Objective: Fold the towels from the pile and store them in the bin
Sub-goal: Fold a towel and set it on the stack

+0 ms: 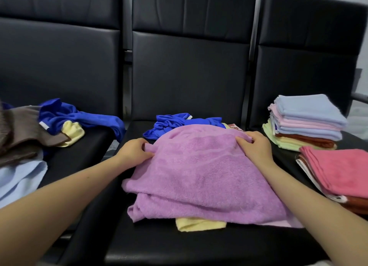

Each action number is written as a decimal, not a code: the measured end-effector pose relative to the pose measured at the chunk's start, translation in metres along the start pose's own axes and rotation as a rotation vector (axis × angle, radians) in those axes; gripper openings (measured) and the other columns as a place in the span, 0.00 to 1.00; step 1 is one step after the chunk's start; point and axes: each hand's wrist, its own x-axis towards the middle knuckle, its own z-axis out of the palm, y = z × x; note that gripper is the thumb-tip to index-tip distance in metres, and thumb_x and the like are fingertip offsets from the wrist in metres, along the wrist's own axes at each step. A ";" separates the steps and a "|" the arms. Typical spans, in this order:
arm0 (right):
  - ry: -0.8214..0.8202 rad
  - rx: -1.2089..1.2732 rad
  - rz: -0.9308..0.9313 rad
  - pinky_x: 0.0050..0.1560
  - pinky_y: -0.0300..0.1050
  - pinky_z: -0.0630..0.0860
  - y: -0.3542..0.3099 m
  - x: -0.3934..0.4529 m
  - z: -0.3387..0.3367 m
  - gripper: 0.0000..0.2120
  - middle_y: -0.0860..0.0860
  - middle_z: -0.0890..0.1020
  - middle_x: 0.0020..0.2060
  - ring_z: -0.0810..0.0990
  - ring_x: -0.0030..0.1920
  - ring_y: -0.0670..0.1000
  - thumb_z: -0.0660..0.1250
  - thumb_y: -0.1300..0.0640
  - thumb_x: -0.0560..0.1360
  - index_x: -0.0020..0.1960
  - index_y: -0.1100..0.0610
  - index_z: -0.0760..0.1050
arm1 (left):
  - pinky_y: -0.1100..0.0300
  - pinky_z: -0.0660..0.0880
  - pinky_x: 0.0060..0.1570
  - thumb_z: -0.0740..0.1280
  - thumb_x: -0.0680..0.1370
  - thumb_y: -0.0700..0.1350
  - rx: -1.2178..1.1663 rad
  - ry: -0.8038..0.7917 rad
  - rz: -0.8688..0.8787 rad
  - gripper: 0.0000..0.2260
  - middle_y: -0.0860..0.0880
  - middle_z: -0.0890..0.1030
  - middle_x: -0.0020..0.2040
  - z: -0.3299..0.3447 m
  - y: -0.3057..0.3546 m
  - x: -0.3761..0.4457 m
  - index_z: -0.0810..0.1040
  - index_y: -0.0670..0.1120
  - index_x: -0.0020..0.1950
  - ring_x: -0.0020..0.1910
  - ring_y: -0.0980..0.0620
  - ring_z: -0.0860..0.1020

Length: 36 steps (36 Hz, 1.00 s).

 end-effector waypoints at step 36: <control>0.004 0.910 0.038 0.38 0.38 0.80 -0.192 0.037 -0.155 0.01 0.52 0.83 0.38 0.82 0.37 0.48 0.70 0.63 0.76 0.45 0.60 0.79 | 0.58 0.67 0.55 0.55 0.83 0.56 -0.974 0.558 0.177 0.14 0.55 0.75 0.49 -0.229 0.152 -0.059 0.73 0.49 0.58 0.54 0.53 0.72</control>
